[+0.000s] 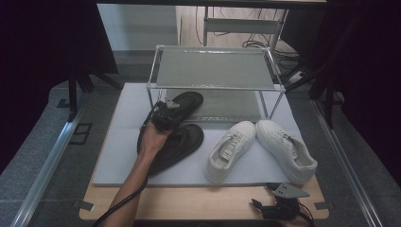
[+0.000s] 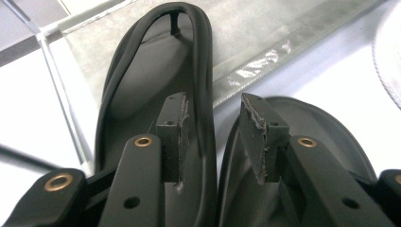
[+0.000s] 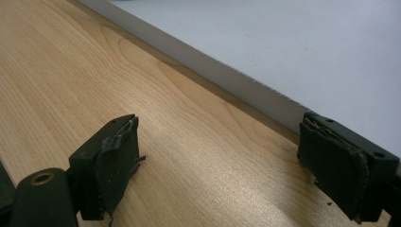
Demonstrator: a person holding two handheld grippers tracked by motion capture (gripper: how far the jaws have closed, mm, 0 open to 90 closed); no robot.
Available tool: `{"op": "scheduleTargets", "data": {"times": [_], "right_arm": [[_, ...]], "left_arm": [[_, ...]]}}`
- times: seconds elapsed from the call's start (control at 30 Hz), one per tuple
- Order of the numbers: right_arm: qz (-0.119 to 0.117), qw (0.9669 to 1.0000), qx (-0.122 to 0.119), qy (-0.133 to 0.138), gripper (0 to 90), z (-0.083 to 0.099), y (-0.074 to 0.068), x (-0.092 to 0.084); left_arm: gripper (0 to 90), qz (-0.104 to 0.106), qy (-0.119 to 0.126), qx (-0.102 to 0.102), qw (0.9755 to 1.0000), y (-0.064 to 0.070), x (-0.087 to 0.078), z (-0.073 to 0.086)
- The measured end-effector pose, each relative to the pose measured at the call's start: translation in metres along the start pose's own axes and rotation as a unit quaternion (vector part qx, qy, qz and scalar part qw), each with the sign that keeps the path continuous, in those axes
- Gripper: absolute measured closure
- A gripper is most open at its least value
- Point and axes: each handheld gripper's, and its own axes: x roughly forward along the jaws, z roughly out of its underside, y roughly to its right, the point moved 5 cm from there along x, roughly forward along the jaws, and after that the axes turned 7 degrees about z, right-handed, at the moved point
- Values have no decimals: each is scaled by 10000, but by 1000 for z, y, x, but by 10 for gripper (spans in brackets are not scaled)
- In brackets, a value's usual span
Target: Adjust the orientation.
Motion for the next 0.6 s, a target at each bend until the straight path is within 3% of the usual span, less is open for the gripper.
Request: {"op": "scheduleTargets", "data": {"times": [0.2, 0.4, 0.6], "right_arm": [[7, 10000, 0, -5, 134, 0, 0, 0], [10, 10000, 2, -6, 134, 0, 0, 0], [15, 10000, 3, -10, 135, 0, 0, 0]], "left_arm": [[665, -13, -58, 47, 10000, -8, -23, 18], [720, -85, -3, -303, 9995, -24, -45, 50], [850, -122, -131, -477, 9987, -34, -53, 83]]}}
